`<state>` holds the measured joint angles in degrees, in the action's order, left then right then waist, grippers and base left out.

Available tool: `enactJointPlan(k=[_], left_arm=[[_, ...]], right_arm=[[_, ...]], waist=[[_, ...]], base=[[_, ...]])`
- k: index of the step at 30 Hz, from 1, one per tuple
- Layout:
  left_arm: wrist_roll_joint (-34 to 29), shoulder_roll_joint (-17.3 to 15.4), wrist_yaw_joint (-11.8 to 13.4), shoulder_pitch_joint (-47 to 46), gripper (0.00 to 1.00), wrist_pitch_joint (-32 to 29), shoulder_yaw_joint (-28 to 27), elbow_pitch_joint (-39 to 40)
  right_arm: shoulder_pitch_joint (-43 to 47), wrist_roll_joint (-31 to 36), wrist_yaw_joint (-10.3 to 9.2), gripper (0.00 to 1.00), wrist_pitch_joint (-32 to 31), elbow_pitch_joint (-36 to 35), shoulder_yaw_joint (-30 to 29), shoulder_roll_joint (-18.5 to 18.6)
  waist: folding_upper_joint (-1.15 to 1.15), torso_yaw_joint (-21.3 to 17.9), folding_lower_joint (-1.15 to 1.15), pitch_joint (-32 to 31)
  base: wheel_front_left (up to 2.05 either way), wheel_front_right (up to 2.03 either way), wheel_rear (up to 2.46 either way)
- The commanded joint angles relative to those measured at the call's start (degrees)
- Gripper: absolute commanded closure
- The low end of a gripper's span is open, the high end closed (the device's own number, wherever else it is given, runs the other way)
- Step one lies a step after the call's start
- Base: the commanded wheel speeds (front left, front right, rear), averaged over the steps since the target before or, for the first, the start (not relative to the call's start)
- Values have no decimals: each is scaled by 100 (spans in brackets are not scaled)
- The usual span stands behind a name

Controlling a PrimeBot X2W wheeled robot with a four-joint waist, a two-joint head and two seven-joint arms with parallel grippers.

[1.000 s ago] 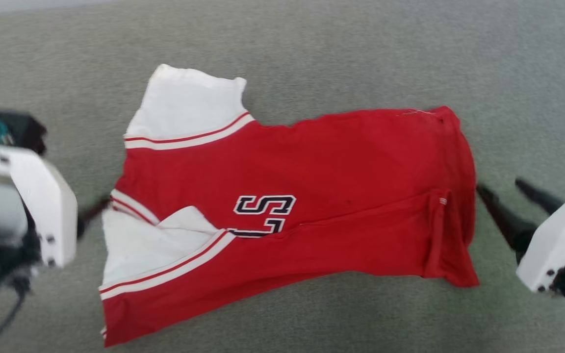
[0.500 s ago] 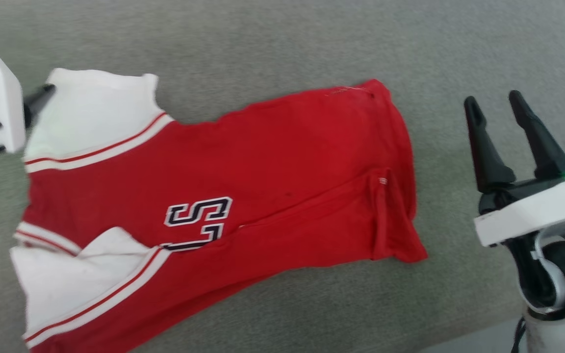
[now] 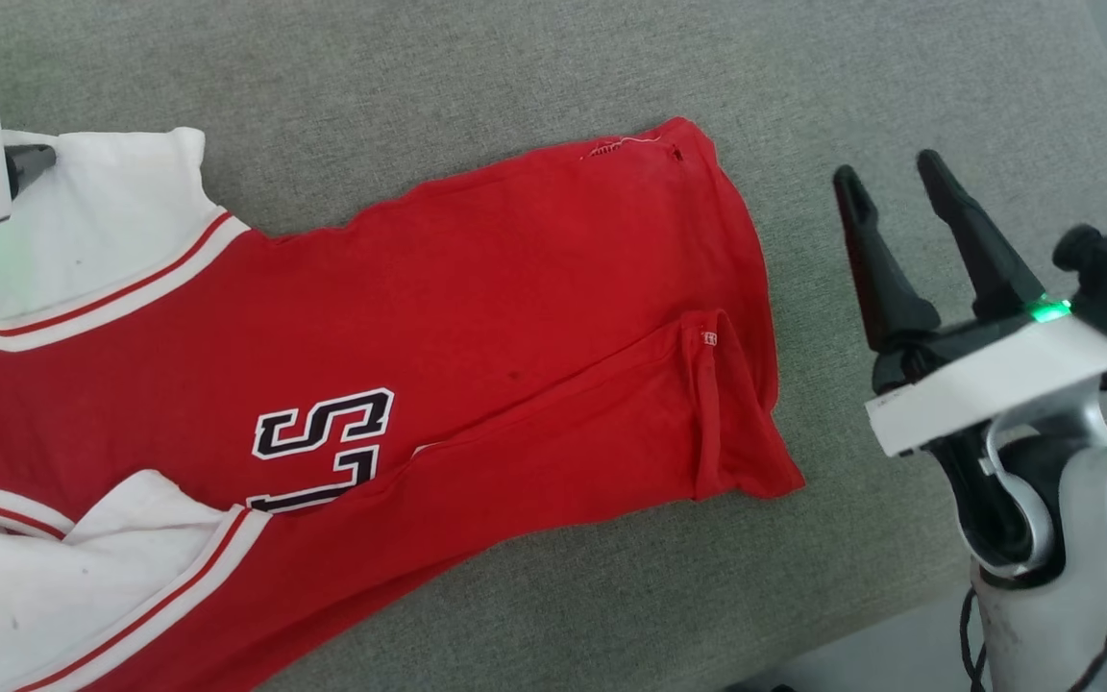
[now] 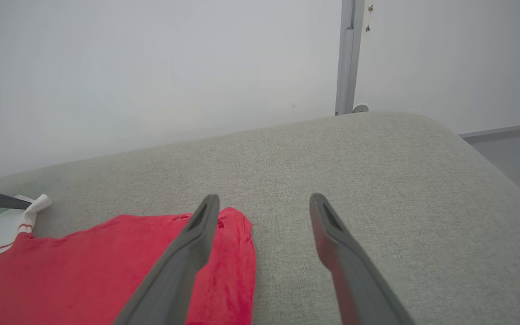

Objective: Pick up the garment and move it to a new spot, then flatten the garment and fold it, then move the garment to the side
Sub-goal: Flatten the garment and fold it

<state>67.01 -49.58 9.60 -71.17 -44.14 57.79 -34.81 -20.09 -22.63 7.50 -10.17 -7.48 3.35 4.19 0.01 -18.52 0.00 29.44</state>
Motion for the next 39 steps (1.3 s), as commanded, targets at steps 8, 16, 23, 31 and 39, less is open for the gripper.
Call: enactJointPlan(k=[8,16,23,31,39], left_arm=[[88,407,-42,211,100,-625,323,-515],[37,720,-120,10,100,-557,339,-547],[-16,940,-198,-156,100,-467,336,-601],[35,1130,-300,-169,100,-175,226,-688],[143,1091,-483,-278,100,137,31,-448]], right_arm=[[-752,-362,-3,0,-894,564,333,258],[-1792,-573,-3,0,-1915,1573,837,638],[-2612,-885,-3,0,-3114,2711,1530,921],[-3000,-1335,-3,100,-3930,3415,2294,1224],[-2774,-1292,-4,100,-3401,3029,2144,1728]], waist=[[-1,141,0,114],[-1,369,0,190],[-1,575,0,251],[-1,797,0,181],[-1,1133,0,-336]], base=[[0,0,0],[0,0,0],[0,0,0],[0,0,0],[0,0,0]])
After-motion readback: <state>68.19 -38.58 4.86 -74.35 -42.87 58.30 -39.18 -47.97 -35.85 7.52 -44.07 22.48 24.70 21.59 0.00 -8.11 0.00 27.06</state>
